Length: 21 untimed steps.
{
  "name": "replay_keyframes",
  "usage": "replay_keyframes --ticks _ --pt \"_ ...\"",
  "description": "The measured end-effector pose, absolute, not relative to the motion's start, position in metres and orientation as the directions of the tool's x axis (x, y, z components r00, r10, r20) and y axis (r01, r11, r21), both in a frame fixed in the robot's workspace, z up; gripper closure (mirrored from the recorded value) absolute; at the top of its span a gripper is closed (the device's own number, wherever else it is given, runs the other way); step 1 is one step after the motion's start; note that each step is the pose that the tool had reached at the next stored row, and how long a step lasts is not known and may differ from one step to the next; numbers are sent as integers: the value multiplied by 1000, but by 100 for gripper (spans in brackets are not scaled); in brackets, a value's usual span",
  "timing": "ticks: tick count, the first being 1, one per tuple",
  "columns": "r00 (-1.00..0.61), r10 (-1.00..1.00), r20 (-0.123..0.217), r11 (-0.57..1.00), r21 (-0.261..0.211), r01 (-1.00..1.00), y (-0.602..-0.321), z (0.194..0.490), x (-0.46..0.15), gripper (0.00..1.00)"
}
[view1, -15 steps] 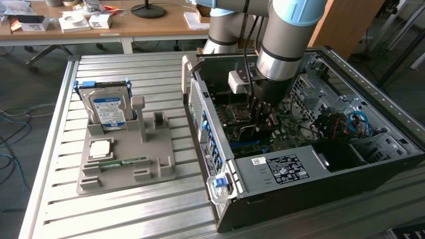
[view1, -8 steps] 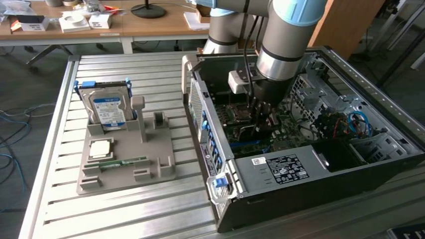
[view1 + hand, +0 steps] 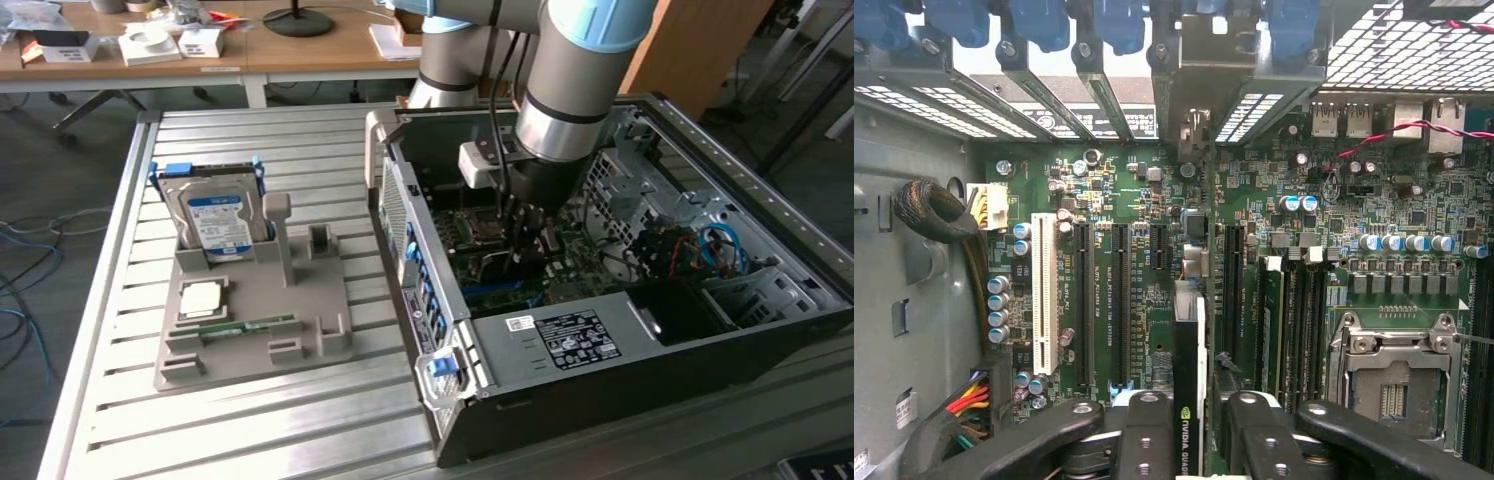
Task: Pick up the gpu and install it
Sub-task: 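Insert the gpu into the slot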
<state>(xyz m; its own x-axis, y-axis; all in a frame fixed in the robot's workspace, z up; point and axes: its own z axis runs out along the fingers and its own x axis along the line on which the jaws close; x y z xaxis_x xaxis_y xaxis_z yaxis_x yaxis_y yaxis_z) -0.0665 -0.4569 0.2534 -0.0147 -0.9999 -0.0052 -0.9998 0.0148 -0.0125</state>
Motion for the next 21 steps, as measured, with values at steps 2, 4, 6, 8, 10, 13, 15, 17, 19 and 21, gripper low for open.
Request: replay_keyframes --ticks 2,4,6,8,10,13,15,17,19,21 --pt "-15 -1000 -5 15 -12 -1000 -457 253 -66 75" --pt "-15 -1000 -5 15 -12 -1000 -457 253 -66 75" --pt "-15 -1000 -5 15 -12 -1000 -457 253 -67 75" --pt "-15 -1000 -9 15 -13 -1000 -457 254 -67 75" --pt "-15 -1000 -10 15 -13 -1000 -457 253 -67 75" --pt "-15 -1000 -10 15 -13 -1000 -457 253 -67 75" --pt "-15 -1000 -10 15 -13 -1000 -457 252 -67 75" --pt "-15 -1000 -10 15 -13 -1000 -457 252 -67 75" --pt "-15 -1000 -10 15 -13 -1000 -457 252 -67 75" --pt "-15 -1000 -10 15 -13 -1000 -457 252 -67 75"
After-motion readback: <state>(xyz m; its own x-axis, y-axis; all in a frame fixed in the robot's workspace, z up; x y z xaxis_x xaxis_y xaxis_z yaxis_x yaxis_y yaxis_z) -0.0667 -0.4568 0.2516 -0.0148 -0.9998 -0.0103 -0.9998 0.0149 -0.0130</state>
